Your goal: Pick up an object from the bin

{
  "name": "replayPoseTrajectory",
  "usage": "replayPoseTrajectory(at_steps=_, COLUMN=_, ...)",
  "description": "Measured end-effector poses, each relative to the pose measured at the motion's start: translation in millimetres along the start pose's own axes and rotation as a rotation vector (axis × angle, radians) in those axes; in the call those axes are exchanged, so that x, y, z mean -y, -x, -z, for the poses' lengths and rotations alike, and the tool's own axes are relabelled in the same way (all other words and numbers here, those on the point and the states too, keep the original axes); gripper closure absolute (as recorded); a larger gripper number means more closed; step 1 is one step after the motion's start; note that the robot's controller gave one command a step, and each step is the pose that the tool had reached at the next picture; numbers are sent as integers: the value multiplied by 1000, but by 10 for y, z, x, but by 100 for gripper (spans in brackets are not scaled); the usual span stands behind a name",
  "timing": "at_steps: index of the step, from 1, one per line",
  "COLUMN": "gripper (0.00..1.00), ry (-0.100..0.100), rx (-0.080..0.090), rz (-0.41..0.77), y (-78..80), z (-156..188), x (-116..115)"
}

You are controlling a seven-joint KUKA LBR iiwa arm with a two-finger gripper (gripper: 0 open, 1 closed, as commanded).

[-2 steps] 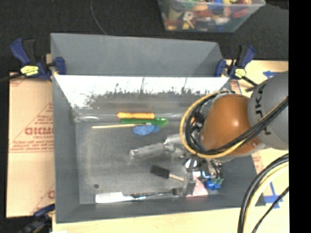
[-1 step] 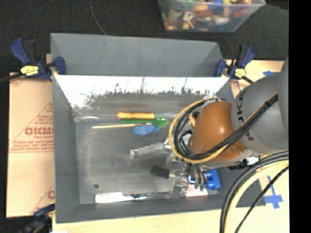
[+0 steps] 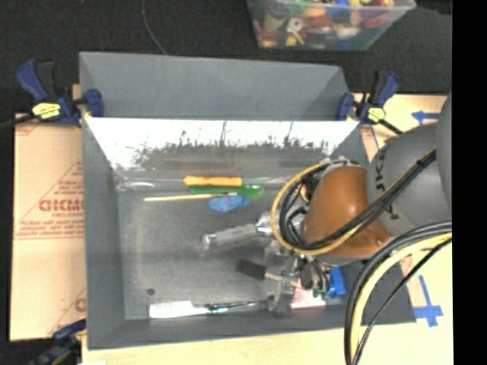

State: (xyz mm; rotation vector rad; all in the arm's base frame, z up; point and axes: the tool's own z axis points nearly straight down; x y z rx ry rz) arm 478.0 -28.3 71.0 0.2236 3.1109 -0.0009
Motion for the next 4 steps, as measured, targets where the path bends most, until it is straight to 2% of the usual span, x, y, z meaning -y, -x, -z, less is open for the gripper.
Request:
replayPoseTrajectory(at_steps=1, gripper=100, ry=0, rx=-6, rz=-268, y=-61, z=-3, x=-235)
replayPoseTrajectory(at_steps=3, gripper=100, ry=1, rx=-3, rz=-266, y=-54, z=69, x=-233)
replayPoseTrajectory(at_steps=4, gripper=100, ry=-2, rx=-14, rz=-263, y=-72, z=430, x=-224)
